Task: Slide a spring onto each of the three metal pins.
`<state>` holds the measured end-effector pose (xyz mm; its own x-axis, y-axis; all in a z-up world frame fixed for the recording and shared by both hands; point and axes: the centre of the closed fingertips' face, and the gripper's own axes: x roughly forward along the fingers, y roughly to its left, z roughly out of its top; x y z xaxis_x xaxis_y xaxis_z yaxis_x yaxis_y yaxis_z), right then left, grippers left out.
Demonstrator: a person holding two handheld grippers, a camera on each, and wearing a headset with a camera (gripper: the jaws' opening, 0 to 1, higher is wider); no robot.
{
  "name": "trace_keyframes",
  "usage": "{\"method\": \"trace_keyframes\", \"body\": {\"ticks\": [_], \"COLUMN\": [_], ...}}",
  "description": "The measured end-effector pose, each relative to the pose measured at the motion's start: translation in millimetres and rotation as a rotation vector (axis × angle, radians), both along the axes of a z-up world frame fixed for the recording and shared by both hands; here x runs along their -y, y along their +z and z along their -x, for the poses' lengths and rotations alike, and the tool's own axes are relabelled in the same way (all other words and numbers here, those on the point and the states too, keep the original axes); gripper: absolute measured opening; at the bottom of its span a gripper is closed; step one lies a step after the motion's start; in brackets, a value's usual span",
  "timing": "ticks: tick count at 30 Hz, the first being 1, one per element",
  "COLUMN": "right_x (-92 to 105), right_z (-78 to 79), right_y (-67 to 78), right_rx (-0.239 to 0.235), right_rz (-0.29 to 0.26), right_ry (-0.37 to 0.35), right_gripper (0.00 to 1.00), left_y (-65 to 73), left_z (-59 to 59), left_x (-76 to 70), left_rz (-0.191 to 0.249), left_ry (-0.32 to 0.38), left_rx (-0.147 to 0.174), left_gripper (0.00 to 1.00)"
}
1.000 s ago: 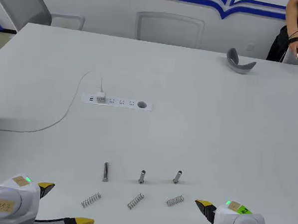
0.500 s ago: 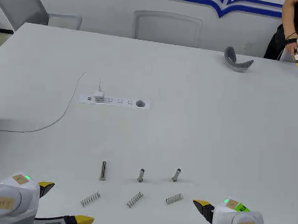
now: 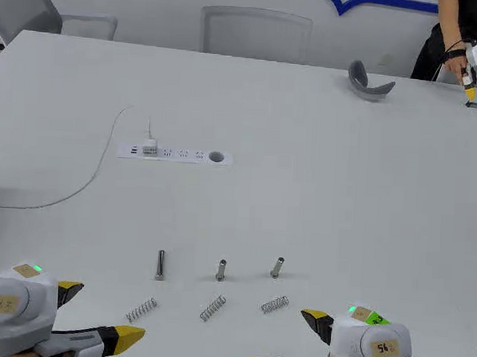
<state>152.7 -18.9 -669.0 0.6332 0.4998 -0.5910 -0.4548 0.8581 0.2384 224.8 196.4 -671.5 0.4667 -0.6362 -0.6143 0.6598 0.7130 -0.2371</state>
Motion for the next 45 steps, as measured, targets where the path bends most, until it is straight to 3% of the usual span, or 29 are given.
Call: {"method": "trace_keyframes", "body": {"ticks": [15, 23, 45], "right_x": [1.7, 7.6, 5.8], "right_z": [0.0, 3.3, 3.5], "right_y": [-3.5, -5.4, -6.9], "right_rx": [-0.014, -0.026, -0.036], "right_rz": [0.004, 0.016, 0.01], "right_ry": [-0.014, -0.02, -0.021], "right_gripper": [0.91, 0.91, 0.91], "left_y": [-15.9, -23.9, -45.8], "left_z": [-36.8, -48.6, -85.7], "left_x": [10.8, 24.3, 40.8], "left_rz": [0.008, 0.015, 0.015], "left_ry": [0.007, 0.003, 0.025], "left_rx": [-0.018, -0.026, -0.062], "left_gripper": [0.79, 0.78, 0.67]}}
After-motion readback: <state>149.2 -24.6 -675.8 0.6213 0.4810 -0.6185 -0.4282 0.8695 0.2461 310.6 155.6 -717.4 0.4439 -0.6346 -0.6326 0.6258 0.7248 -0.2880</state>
